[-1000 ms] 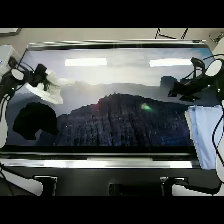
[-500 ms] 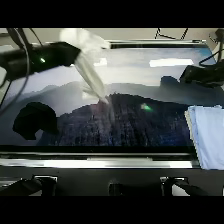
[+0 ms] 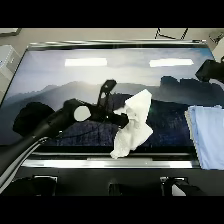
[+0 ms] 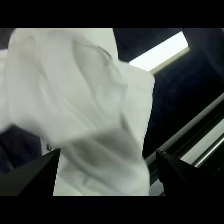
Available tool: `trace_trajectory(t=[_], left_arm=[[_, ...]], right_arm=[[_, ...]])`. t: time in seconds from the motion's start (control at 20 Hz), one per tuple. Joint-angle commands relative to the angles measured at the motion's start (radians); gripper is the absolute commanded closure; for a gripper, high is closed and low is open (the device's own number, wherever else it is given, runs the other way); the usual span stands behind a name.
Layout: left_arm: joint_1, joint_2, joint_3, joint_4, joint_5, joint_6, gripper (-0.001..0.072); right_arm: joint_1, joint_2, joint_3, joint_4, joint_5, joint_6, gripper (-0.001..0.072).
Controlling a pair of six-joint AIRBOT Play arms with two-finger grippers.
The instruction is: Fold the clothes and pants, and hang the long-sleeved shirts on hangers.
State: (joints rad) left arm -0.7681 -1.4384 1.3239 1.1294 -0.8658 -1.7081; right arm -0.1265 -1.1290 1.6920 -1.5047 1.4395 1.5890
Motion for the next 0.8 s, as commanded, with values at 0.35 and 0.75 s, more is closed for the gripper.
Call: trace_trajectory(t=[0.35, 0.75], left_arm=[[0.367, 0.069, -0.090, -0.031, -0.513, 0.113, -0.0005], [0.107, 0.115, -0.640, -0.439, 0.032, 0.162, -0.0004]], right_arm=[[-0.052, -0.466, -0.023, 0.327, 0.239, -0.050, 0.0006], [-0.048, -0.680, -0.079, 0.467, 0.148, -0.083, 0.0006]])
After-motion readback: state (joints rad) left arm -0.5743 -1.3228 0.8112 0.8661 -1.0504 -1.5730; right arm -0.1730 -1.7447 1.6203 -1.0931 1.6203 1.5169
